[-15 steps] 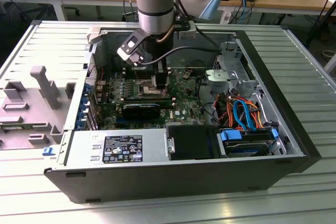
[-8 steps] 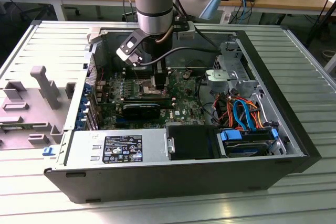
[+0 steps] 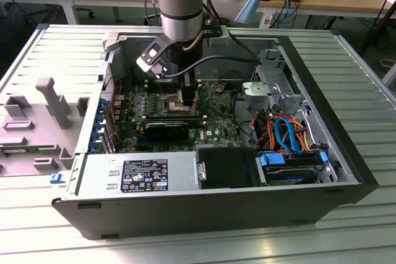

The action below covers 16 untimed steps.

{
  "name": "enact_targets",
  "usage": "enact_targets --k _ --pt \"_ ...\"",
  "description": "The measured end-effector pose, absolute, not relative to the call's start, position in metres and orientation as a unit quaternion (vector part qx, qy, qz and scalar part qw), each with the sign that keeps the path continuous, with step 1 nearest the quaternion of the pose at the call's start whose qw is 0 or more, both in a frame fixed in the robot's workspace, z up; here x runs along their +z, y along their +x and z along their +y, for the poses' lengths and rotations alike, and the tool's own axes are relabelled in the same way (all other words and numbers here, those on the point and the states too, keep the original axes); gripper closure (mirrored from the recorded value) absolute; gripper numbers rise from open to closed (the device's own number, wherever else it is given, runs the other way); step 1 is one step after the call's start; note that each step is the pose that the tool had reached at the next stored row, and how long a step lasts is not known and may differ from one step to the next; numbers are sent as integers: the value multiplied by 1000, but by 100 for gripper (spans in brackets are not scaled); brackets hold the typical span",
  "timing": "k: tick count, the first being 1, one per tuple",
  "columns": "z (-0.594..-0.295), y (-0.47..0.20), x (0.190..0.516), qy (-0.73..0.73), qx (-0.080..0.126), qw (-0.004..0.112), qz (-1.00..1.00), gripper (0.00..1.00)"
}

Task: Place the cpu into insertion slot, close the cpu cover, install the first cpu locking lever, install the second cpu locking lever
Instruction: 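Place the cpu into insertion slot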

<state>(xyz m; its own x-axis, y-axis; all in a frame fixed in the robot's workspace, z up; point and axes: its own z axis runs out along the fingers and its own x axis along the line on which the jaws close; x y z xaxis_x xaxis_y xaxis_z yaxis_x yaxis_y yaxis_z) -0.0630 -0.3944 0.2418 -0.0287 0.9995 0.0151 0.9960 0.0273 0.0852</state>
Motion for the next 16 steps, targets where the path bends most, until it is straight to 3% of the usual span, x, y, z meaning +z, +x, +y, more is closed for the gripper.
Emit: enact_targets --k 16 --pt "-394 -68 234 696 36 24 716 46"
